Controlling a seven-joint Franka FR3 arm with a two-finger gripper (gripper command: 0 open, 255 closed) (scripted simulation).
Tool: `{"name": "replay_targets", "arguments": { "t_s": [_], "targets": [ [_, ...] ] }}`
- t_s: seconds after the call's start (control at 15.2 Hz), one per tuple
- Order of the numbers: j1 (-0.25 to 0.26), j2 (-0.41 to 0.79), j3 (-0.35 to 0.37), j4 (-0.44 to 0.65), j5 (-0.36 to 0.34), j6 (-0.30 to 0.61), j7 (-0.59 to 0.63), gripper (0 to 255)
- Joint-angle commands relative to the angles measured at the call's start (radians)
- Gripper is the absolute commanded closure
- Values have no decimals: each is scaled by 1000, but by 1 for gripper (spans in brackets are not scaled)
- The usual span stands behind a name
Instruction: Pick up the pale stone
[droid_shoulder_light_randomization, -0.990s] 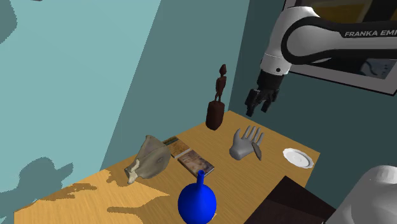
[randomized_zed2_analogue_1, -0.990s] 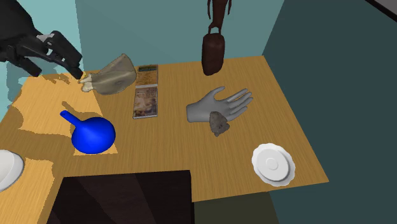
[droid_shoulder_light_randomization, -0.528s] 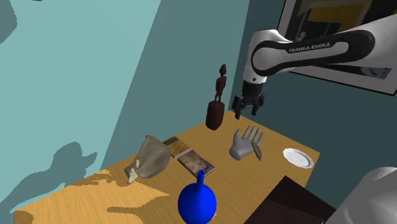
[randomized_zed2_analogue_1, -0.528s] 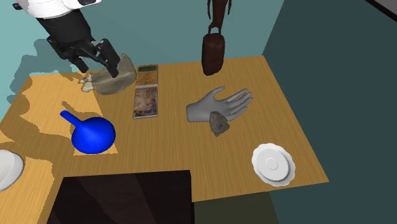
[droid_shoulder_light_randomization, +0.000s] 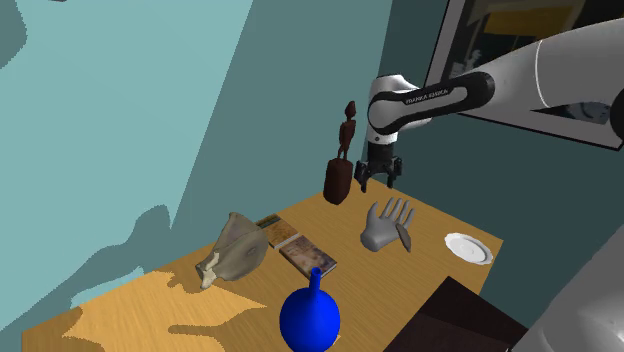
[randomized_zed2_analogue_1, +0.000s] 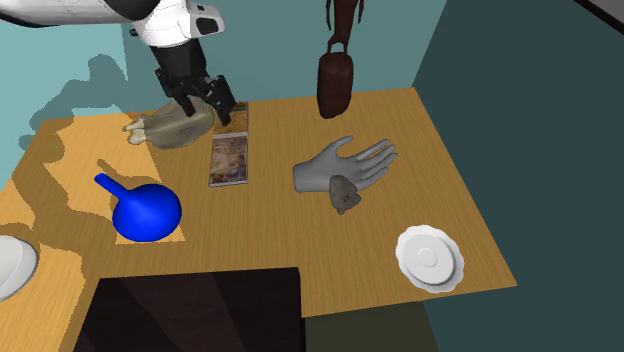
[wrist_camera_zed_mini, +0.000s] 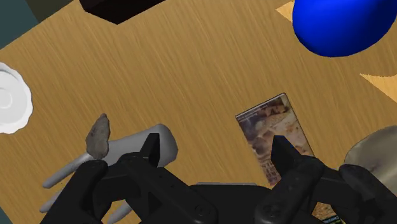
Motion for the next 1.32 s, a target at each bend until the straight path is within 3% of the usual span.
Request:
{"name": "replay_targets", "arguments": {
  "t_s": [0.0, 0.59, 1.25],
  "targets": [
    [-12, 75, -11, 51, -17, -2, 32, 0],
    [-55, 395, -79, 294, -60, -37, 147, 0],
    [-123, 745, -161, 626, -58, -137, 238, 0]
  ]
}}
